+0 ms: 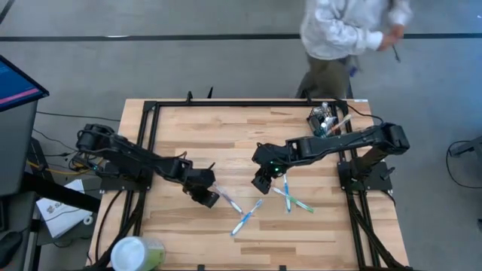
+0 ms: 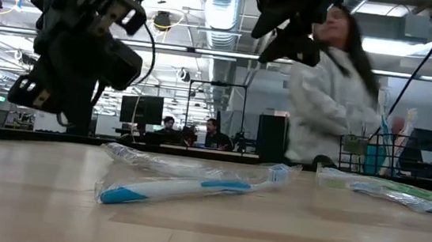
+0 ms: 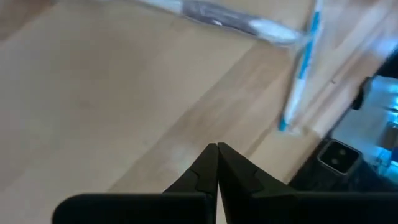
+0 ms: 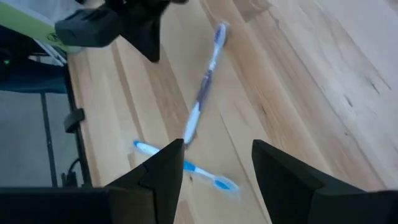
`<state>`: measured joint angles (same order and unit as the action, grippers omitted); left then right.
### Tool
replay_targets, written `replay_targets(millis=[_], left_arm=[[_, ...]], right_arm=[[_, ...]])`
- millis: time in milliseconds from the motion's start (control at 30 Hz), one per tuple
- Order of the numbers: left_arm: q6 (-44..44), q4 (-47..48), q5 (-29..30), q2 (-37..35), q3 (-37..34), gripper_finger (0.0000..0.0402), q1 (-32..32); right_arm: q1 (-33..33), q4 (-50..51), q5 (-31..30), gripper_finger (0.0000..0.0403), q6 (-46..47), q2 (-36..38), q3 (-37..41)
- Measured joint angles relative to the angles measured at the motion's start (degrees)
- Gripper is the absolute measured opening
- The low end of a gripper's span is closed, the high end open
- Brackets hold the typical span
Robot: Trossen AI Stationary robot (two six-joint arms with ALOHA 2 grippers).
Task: Pick & Place toothbrushing station
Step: Put the right blue toothbrush in the right section of wire organizer
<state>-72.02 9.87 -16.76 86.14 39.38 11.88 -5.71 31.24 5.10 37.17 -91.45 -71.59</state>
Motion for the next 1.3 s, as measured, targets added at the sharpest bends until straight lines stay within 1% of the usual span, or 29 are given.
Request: replay_targets(millis=[133, 267, 400, 533, 667, 800, 1033, 1300], left_arm=[[0.7, -0.6, 1.5, 1.4, 0.0, 0.0, -0.3], [1.8, -1.2, 2.3, 1.9, 0.0, 0.0, -1.3], [3.0, -1.4, 3.3, 2.2, 0.0, 0.0, -2.9], [4.4, -1.4, 3.5, 2.2, 0.0, 0.0, -4.6], [5.9, -1.3, 3.7, 2.2, 0.0, 0.0, -6.2], [6.9, -1.4, 3.5, 2.2, 0.0, 0.0, -7.6], [7.3, -1.4, 3.3, 2.2, 0.0, 0.0, -7.5], [7.6, -2.4, 3.2, 2.2, 0.0, 0.0, -7.4]], right_arm=[[0.1, 3.6, 0.0, 0.0182, 0.3, 0.1, 0.1], [-0.2, 9.5, 0.0, 0.0182, 0.7, 0.2, 0.1], [-0.8, 16.3, 0.0, 0.0182, 5.8, 0.2, 0.5], [-1.4, 20.0, -0.6, 0.0182, 10.9, 0.2, 3.7], [-1.9, 19.8, -0.5, 0.0182, 14.6, 0.4, 6.9], [-2.3, 20.6, -0.5, 0.0182, 17.4, 0.4, 8.1], [-1.6, 20.5, -0.6, 0.0182, 21.1, 0.4, 12.2], [-1.0, 14.6, -0.7, 0.0182, 22.6, 0.4, 16.2]])
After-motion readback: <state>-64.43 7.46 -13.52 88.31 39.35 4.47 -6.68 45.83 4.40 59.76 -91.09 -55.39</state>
